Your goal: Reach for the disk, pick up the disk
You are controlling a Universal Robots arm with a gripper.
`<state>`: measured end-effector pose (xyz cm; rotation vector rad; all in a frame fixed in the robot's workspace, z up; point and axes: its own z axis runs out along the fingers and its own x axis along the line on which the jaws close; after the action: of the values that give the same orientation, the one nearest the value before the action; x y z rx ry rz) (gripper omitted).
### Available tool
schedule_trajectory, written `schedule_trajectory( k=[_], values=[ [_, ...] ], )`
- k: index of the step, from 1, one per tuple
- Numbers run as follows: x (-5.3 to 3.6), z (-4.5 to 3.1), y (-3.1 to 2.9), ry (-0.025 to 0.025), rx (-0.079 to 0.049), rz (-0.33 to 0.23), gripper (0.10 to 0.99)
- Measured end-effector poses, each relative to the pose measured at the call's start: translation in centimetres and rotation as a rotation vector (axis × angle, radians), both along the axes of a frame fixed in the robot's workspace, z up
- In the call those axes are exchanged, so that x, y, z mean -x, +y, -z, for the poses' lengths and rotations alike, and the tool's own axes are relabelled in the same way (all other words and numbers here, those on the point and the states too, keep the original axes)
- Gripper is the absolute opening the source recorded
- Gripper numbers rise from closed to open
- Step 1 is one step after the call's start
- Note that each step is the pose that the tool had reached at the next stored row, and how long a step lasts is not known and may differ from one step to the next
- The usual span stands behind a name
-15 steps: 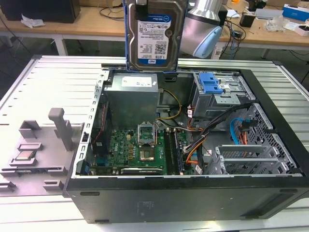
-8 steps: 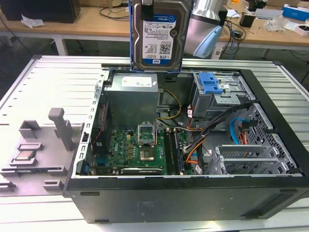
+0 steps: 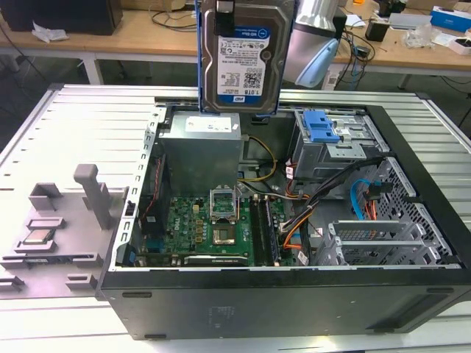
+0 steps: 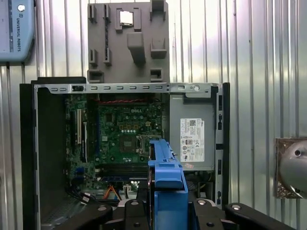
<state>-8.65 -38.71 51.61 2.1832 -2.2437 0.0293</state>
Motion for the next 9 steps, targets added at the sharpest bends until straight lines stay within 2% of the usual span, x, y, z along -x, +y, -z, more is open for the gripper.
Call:
schedule_trajectory(
  k=[2, 5, 9],
  values=[
    [0.0, 0.01, -0.22, 0.0, 0.0, 0.0, 0.369],
    [0.0, 0.03, -0.89, 0.0, 0.0, 0.0, 0.369],
    [0.0, 0.04, -1.35, 0.0, 0.0, 0.0, 0.369]
  ],
)
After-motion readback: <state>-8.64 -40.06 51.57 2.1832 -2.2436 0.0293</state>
